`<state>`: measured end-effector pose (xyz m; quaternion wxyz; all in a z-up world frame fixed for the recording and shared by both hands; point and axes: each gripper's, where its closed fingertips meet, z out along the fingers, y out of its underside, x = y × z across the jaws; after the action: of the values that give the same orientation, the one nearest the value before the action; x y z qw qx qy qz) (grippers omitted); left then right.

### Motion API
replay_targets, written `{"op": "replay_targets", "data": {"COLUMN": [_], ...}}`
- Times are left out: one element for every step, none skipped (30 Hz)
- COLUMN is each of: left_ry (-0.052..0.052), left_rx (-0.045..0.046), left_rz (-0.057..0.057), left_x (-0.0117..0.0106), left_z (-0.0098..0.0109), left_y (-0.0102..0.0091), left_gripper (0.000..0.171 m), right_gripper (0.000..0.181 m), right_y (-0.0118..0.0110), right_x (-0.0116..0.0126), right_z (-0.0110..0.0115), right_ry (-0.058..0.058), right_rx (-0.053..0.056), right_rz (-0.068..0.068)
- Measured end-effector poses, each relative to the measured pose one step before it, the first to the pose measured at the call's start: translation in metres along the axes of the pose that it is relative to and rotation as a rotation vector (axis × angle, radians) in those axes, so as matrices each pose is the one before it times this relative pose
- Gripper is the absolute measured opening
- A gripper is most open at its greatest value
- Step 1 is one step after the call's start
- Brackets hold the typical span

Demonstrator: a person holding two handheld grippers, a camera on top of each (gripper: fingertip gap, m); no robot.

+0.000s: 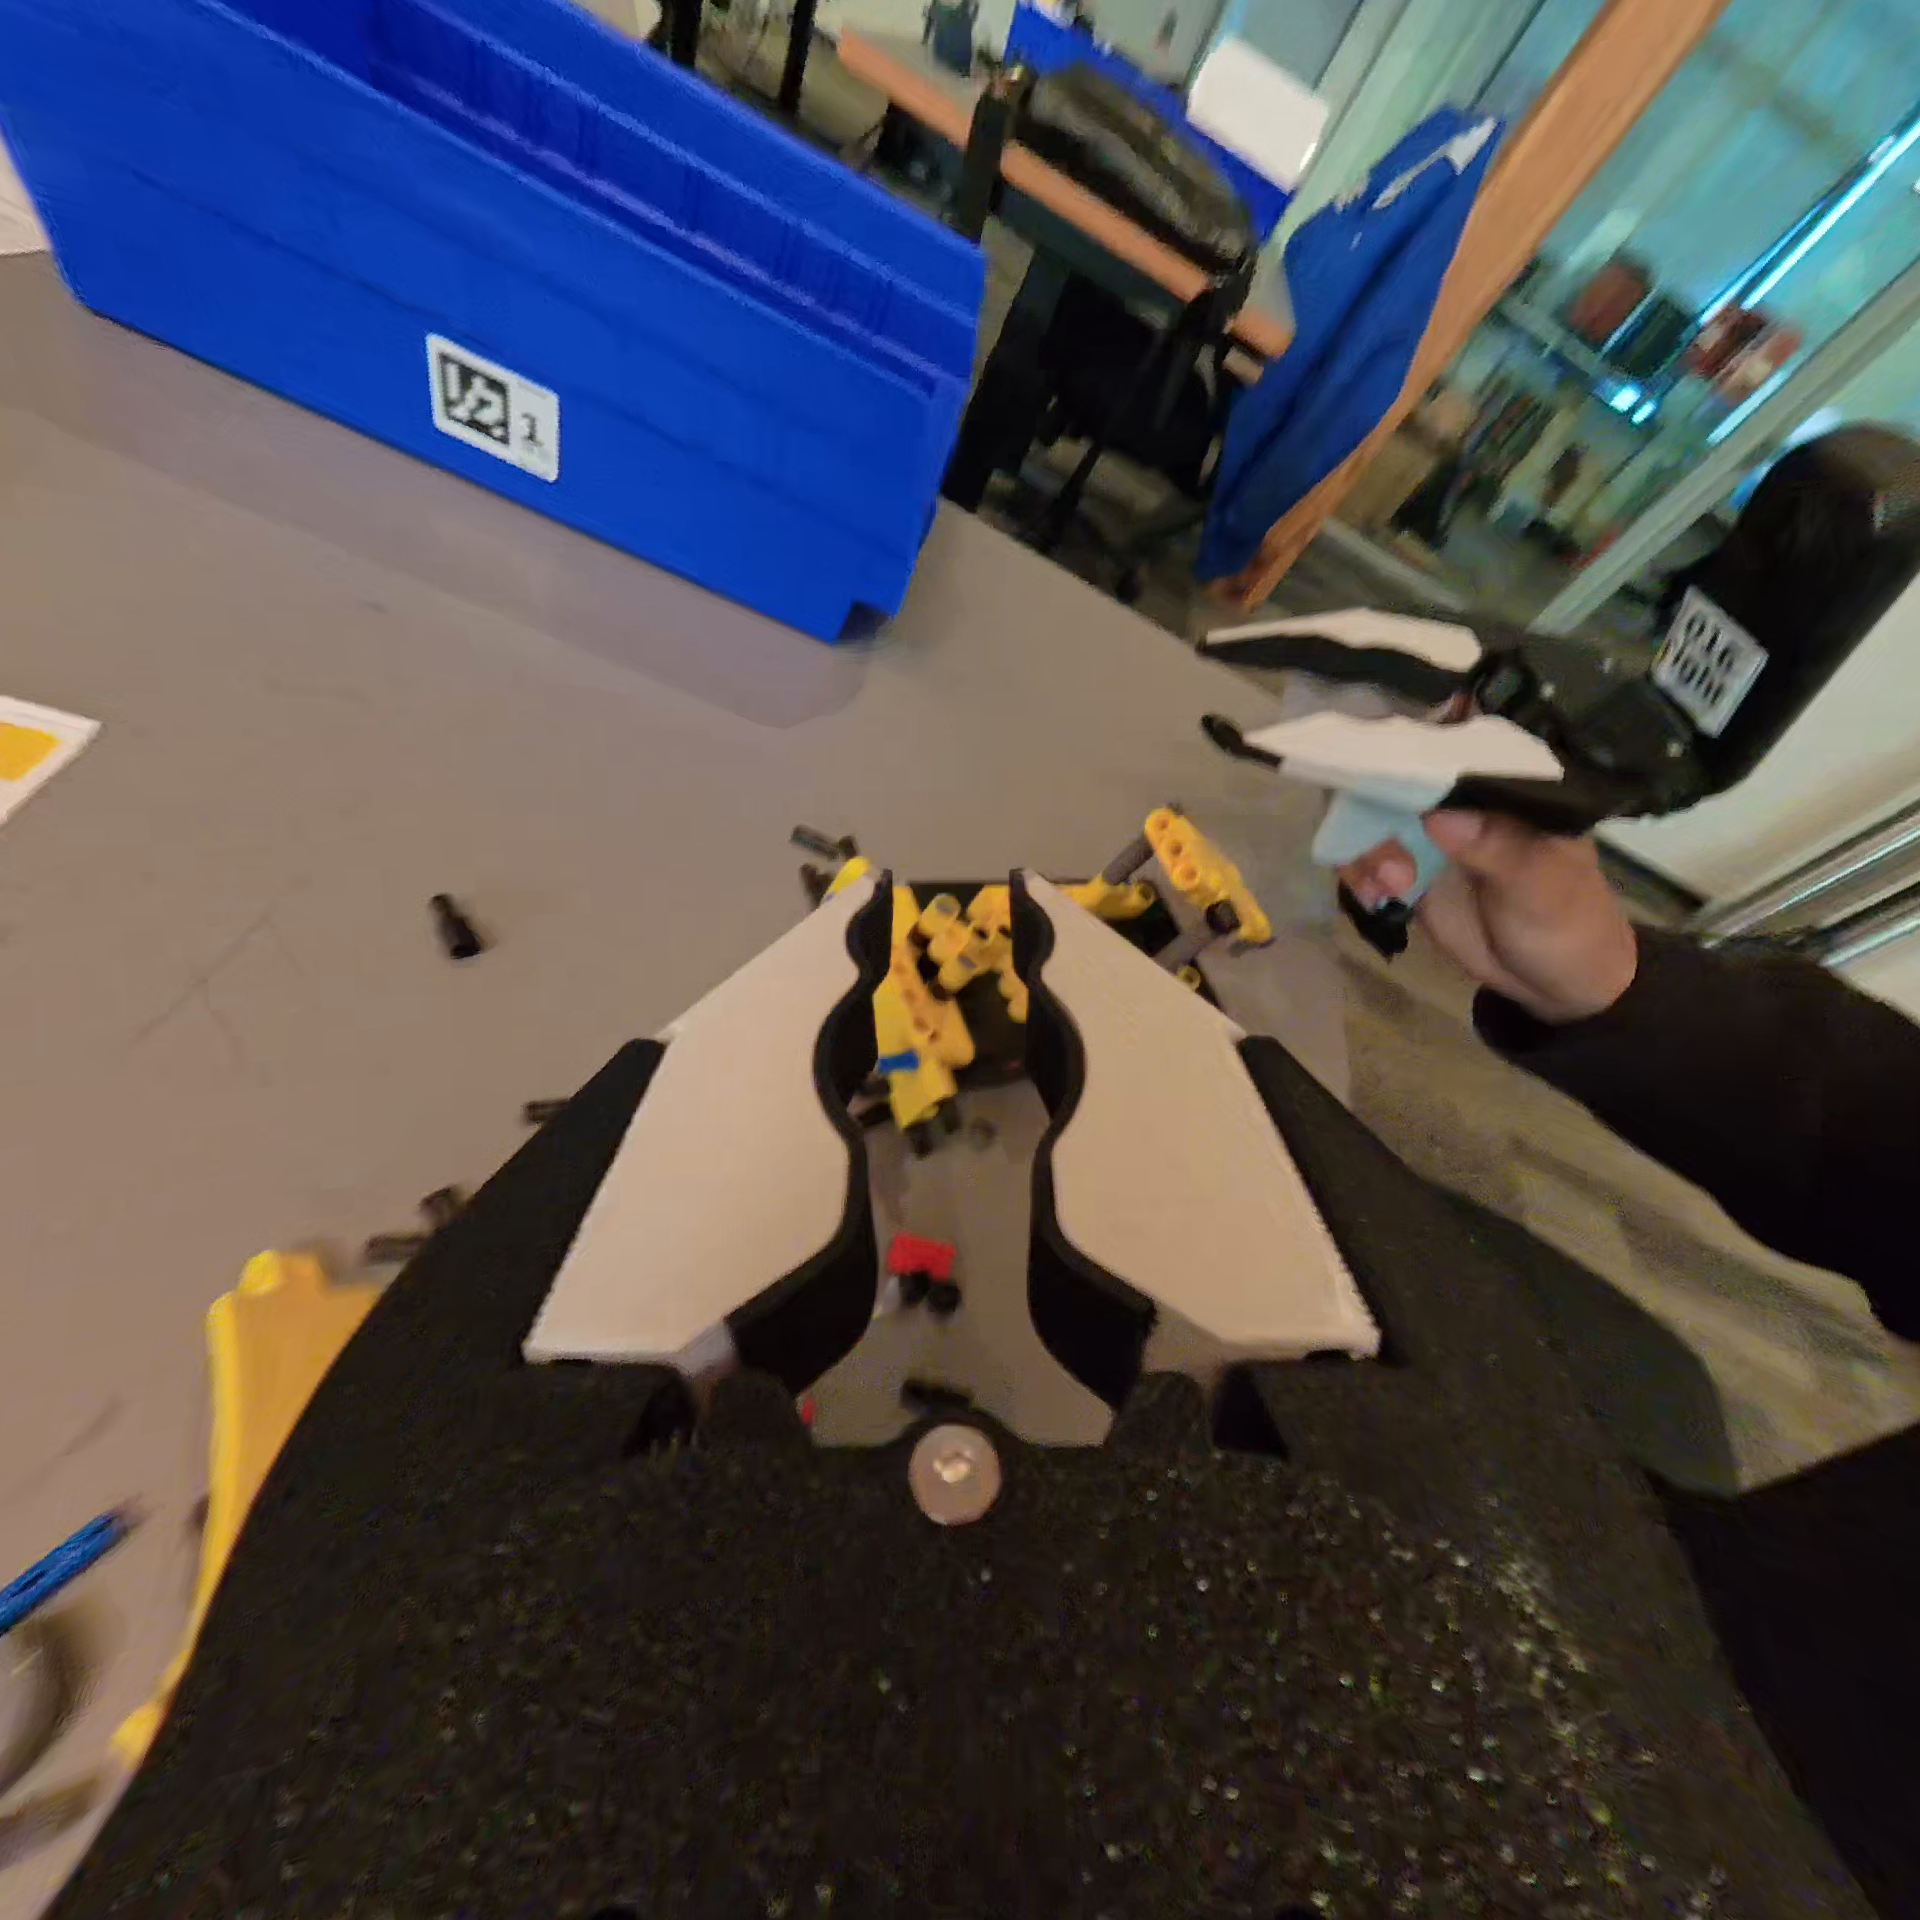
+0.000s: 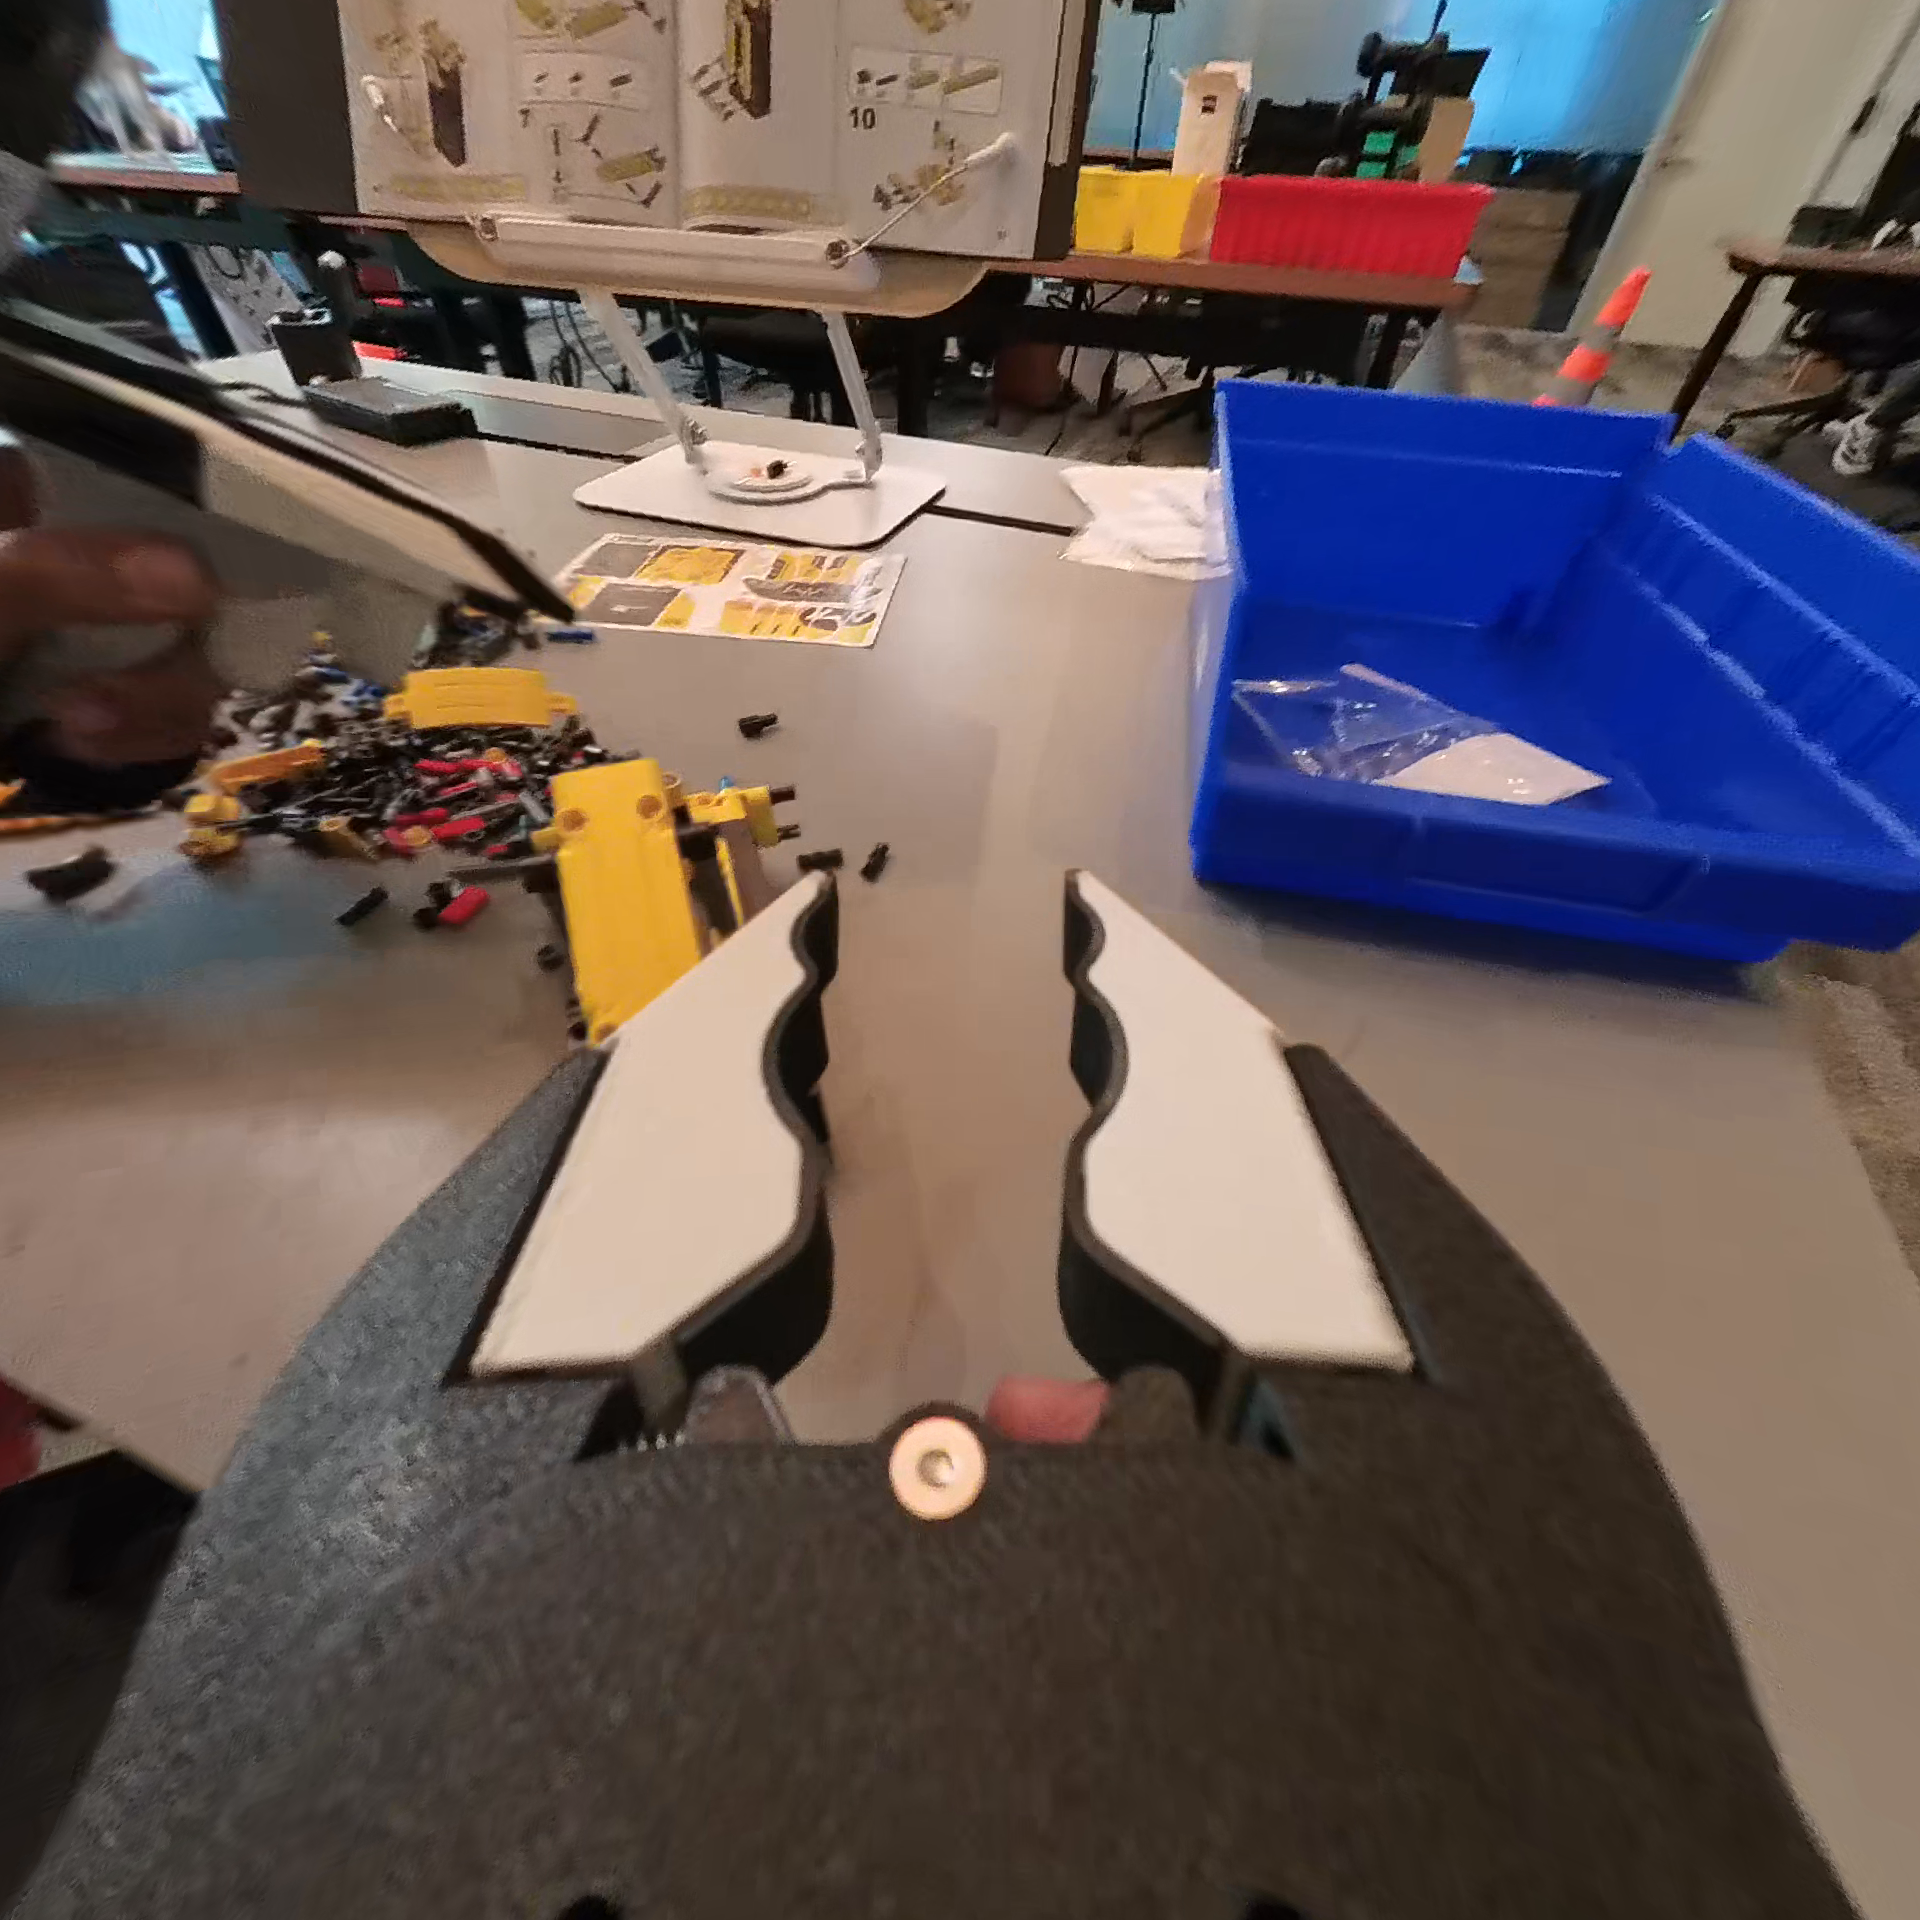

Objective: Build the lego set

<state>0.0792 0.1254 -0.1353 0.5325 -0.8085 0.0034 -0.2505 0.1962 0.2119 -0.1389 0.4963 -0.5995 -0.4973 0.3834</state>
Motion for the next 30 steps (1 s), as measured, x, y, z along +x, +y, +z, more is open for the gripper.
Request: {"op": "replay_targets", "data": {"left_ry": [-0.0201, -0.0162, -0.0077, 0.002, 0.0034, -0.0015, -0.0141, -0.028, -0.033, -0.0317, -0.0288, -0.0181, 0.0096, 0.0094, -0.0111, -0.012, -0.0034, -0.0006, 0.0024, 0.0056, 0.0016, -0.0048, -0.0046, -0.0032, -0.0028, -0.0027, -0.0043, -0.0036, 0.0009, 0.0034], "left_rx": [-0.01806, -0.01265, -0.01061, -0.00708, -0.00637, -0.00315, 0.00485, 0.01329, 0.02218, 0.02559, 0.02491, 0.01066, 0.00211, 0.02004, 0.01711, 0.00729, 0.00171, -0.00043, 0.00248, 0.00439, 0.00249, 0.00012, -0.0038, -0.00815, -0.00682, -0.00055, 0.0047, 0.00465, 0.00339, 0.00457], "left_rz": [0.0183, 0.0093, -0.0008, -0.0097, -0.0145, -0.0104, -0.0053, 0.0032, 0.0063, 0.0059, -0.0006, -0.0187, -0.0176, -0.0038, -0.0055, -0.0063, -0.0062, -0.0062, -0.0043, -0.0022, 0.0017, 0.0043, 0.0053, 0.0042, 0.0021, 0.0023, 0.0038, 0.0017, -0.002, -0.0043], "left_x": [-0.00418, -0.00508, -0.00533, -0.00494, -0.00485, -0.00522, -0.00687, -0.00859, -0.00947, -0.00959, -0.00973, -0.00778, -0.00264, -0.0024, -0.00491, -0.00448, -0.00262, -0.00164, -0.00061, 0.00036, 0.00007, -0.0006, -0.0006, -0.00035, -0.00043, -0.00039, -0.00055, -0.00065, -0.00018, 0.0], "left_z": [-0.00724, -0.00796, -0.00801, -0.00794, -0.0077, -0.00711, -0.00683, -0.00671, -0.00616, -0.00546, -0.00441, -0.00373, -0.00363, -0.00317, -0.00256, -0.00174, -0.00085, -0.00038, -0.0003, -0.00014, -0.00006, 0.00018, 0.00039, 0.00055, 0.00032, -0.00006, -0.00053, -0.00072, -0.00066, -0.00078], "left_y": [0.00165, 0.00049, -0.00009, -0.00072, -0.0002, 0.00035, -0.00009, -0.00034, -0.00117, -0.00151, -0.00134, -0.00042, -0.00069, -0.00274, -0.00173, -0.00014, 0.00059, 0.00068, 0.00007, -0.00026, 0.00017, 0.00066, 0.00107, 0.00149, 0.00106, 0.00026, -0.00044, -0.00029, -0.00023, -0.00058], "left_gripper": [0.022, 0.022, 0.022, 0.022, 0.024, 0.029, 0.033, 0.033, 0.033, 0.033, 0.033, 0.033, 0.033, 0.033, 0.033, 0.033, 0.033, 0.033, 0.033, 0.033, 0.033, 0.033, 0.033, 0.033, 0.033, 0.033, 0.033, 0.033, 0.033, 0.033], "right_gripper": [0.043, 0.043, 0.043, 0.043, 0.043, 0.043, 0.043, 0.043, 0.043, 0.043, 0.043, 0.043, 0.043, 0.043, 0.043, 0.043, 0.043, 0.043, 0.043, 0.042, 0.042, 0.043, 0.042, 0.043, 0.042, 0.043, 0.042, 0.042, 0.042, 0.042], "right_y": [-0.00011, 0.00073, 0.00215, 0.0023, 0.00142, 0.0015, 0.00248, 0.00302, 0.0027, 0.00194, 0.00098, -0.00005, -0.00151, -0.0027, -0.00445, -0.00592, -0.00557, -0.00309, -0.0004, 0.00069, 0.00093, 0.00159, 0.00251, 0.00322, 0.0031, 0.00262, 0.00196, 0.0013, 0.00097, 0.00074], "right_x": [0.00225, 0.00299, 0.00397, 0.00449, 0.00433, 0.00332, 0.00082, 0.00033, 0.00197, 0.00321, 0.00299, 0.00181, 0.00093, 0.00061, 0.00092, 0.00229, 0.0031, 0.00247, 0.00036, -0.00152, -0.00207, -0.00257, -0.00265, -0.00259, -0.002, -0.00186, -0.00188, -0.00145, -0.00099, -0.00011], "right_z": [0.006, 0.00575, 0.00512, 0.00449, 0.00354, 0.0028, 0.00252, 0.0025, 0.00219, 0.00165, 0.00116, 0.00059, 0.00014, -0.00052, -0.00129, -0.00191, -0.00172, -0.00093, -0.00011, 0.00058, 0.00079, 0.00145, 0.00216, 0.00266, 0.00265, 0.00237, 0.00193, 0.00128, 0.00102, 0.00073], "right_ry": [0.0056, 0.0096, 0.0152, 0.0151, 0.0103, 0.0024, -0.0153, -0.0214, -0.0108, -0.0036, -0.0044, -0.0118, -0.0161, -0.0155, -0.0095, 0.0043, 0.0145, 0.0147, 0.0083, 0.0049, 0.0086, 0.0077, 0.007, 0.0076, 0.0115, 0.0124, 0.0116, 0.0117, 0.0099, 0.0106], "right_rx": [0.0037, 0.0017, -0.0084, -0.0147, -0.0129, -0.012, -0.0188, -0.0226, -0.0204, -0.0147, -0.0079, 0.0002, 0.0086, 0.0186, 0.0312, 0.0421, 0.0399, 0.0224, 0.0024, -0.0049, -0.0077, -0.013, -0.0203, -0.0253, -0.0255, -0.0219, -0.0168, -0.0113, -0.0083, -0.0061], "right_rz": [-0.0081, -0.0123, -0.0105, -0.004, 0.0038, 0.0153, 0.0248, 0.0294, 0.0328, 0.0348, 0.0341, 0.0305, 0.0267, 0.0222, 0.0174, 0.0131, 0.0086, 0.0024, -0.0076, -0.0205, -0.0298, -0.0341, -0.0343, -0.034, -0.0333, -0.0347, -0.0347, -0.0306, -0.0243, -0.0174]}}
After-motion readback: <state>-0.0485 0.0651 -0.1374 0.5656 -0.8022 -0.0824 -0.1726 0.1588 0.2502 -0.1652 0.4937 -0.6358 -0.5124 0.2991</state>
